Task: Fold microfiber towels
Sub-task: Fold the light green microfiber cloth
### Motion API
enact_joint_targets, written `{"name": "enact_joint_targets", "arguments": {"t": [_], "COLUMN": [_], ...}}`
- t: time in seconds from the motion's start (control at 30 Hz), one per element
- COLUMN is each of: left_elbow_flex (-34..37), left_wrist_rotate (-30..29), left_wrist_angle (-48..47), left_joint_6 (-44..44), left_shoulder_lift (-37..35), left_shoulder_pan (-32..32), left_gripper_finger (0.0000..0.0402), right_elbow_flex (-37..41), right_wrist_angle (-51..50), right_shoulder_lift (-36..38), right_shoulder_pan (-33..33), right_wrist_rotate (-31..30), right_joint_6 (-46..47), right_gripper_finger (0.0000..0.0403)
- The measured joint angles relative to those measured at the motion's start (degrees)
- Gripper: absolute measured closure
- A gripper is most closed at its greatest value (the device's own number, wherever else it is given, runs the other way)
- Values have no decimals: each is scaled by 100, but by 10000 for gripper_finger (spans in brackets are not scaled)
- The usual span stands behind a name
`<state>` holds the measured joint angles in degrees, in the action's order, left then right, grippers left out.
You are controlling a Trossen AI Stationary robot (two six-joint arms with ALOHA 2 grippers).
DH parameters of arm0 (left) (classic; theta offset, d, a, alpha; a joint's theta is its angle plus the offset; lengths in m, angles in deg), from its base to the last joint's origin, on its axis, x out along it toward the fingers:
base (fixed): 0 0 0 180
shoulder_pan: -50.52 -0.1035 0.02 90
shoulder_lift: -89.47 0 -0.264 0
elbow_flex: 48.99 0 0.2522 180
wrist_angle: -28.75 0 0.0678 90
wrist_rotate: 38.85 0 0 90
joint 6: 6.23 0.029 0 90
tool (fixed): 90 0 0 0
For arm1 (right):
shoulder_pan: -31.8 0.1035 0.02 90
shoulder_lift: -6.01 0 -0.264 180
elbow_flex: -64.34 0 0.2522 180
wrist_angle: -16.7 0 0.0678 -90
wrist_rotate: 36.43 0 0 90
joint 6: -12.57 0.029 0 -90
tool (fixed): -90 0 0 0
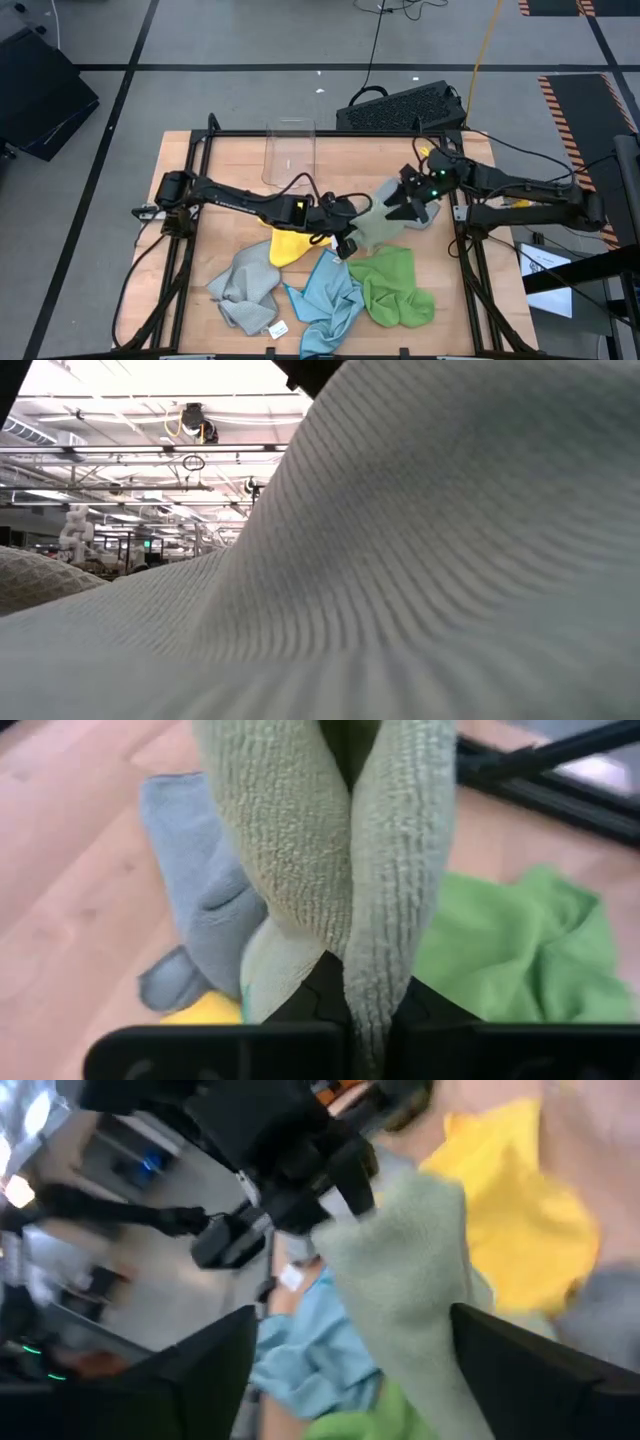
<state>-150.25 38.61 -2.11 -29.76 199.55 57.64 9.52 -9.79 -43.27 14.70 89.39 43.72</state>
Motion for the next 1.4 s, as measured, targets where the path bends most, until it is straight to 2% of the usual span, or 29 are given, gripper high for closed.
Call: {"name": "enact_joint_targets", "arguments": {"t": [0.1,0.33,0.5,0.63,0.77,1.0,1.17,1.3,1.4], "left_elbow_flex": [0,-2,-2,-2,-2,-2,-2,-2,-2], "left_wrist_rotate": [10,194,242,338,511,514,740,756,756], "left_wrist_angle": [14,-166,-338,-518,-670,-747,-884,-971,-1047], "left_joint_6": [228,288,315,416,532,689,693,796,939], "left_shoulder_lift": [4,4,-7,-69,-132,-135,-135,-135,-135], "left_shoulder_pan": [-7,-9,-11,0,-24,-33,-33,-33,-33], "left_gripper_finger": [383,394,385,392,394,387,394,385,389], "right_elbow_flex": [-386,-1069,-1284,-1283,-1288,-1281,-1279,-1279,-1279], "right_wrist_angle": [32,-117,-327,-217,-100,555,807,788,825], "right_shoulder_lift": [-452,-1240,-1412,-1524,-1920,-2710,-2785,-2791,-2932], "right_shoulder_pan": [-2,-13,-15,-15,-30,-234,-480,-746,-872], "right_wrist_rotate": [-101,32,37,38,197,1018,1085,1102,1611], "right_joint_6": [-759,-2099,-2771,-3192,-3497,-3502,-3684,-3838,-3993], "right_gripper_finger": [56,61,61,61,62,62,62,58,50]}}
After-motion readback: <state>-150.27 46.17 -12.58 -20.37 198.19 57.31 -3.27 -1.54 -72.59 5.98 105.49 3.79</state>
